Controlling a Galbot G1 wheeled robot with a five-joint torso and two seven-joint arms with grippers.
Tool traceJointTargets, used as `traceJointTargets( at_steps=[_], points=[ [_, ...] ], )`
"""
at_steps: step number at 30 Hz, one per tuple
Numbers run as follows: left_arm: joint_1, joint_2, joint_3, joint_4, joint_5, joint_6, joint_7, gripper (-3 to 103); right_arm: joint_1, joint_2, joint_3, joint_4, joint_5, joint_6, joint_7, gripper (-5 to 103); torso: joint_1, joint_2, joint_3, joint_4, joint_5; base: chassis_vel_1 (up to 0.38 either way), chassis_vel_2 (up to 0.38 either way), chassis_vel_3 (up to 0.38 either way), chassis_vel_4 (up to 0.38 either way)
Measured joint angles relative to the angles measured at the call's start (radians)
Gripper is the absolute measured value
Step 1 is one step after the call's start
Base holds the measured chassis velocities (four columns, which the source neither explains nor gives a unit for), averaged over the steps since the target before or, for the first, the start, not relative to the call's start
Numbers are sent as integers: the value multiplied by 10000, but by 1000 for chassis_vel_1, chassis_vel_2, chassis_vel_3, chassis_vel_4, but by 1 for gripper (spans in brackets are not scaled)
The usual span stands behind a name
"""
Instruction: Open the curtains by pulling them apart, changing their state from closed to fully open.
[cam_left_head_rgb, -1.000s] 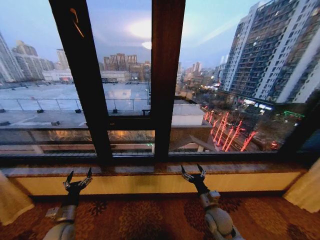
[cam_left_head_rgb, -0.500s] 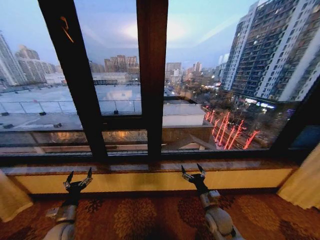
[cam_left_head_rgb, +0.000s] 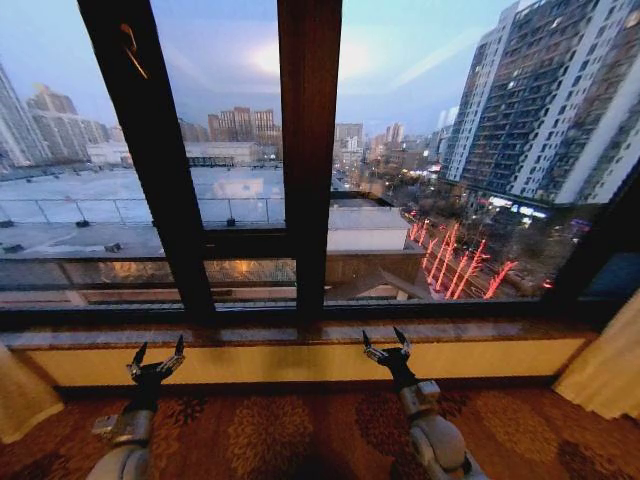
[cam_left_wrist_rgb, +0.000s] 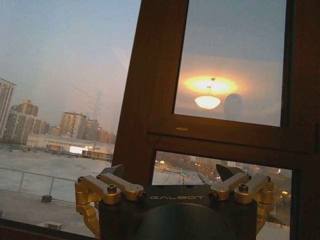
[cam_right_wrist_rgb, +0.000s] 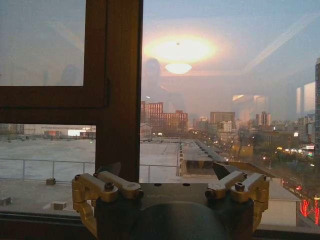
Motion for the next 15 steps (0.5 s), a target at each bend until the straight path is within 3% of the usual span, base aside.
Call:
traceJointTargets(
  at_steps=[10, 15],
  points=[
    [1, -1, 0, 0, 0, 0, 0, 100, 0, 0, 0, 0, 0, 0, 0, 100, -8, 3, -3, 0, 3, 61, -194, -56, 196],
    [1, 0, 0, 0, 0, 0, 0, 100, -1, 0, 0, 0, 0, 0, 0, 100, -11, 7, -4, 0, -1, 31, -52, -42, 69]
  ],
)
